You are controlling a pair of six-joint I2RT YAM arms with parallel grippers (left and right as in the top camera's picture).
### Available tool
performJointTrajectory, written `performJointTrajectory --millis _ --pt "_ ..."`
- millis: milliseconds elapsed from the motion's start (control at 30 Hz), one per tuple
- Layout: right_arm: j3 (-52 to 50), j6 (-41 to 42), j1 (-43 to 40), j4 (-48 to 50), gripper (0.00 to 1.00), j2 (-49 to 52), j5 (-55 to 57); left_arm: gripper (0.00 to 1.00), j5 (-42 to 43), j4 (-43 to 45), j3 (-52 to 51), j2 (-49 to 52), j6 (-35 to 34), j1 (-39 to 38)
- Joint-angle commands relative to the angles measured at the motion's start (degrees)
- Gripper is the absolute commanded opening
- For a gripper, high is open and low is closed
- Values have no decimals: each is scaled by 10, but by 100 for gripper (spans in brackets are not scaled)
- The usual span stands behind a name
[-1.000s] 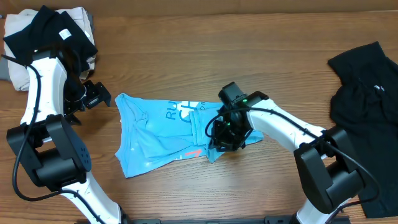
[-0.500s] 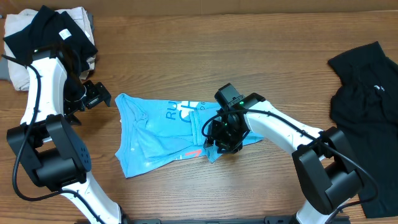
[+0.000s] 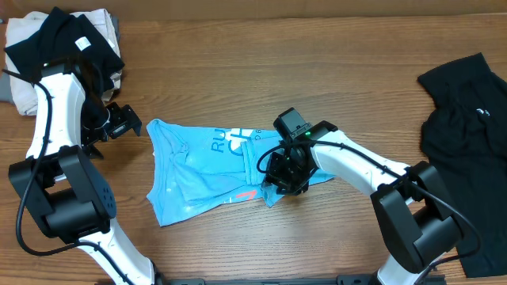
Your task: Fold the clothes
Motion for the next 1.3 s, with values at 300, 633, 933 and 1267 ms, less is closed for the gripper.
performJointTrajectory --millis 300,633,933,1267 --pt "-3 24 11 8 12 2 16 100 -4 1 -3 3 11 -4" --pt "31 23 -4 9 4 2 8 100 -4 0 -3 3 11 -4" --pt "75 10 -9 7 4 2 -35 100 -4 0 -3 3 11 -4" --pt "60 33 12 23 4 2 40 100 -4 0 -3 3 11 -4"
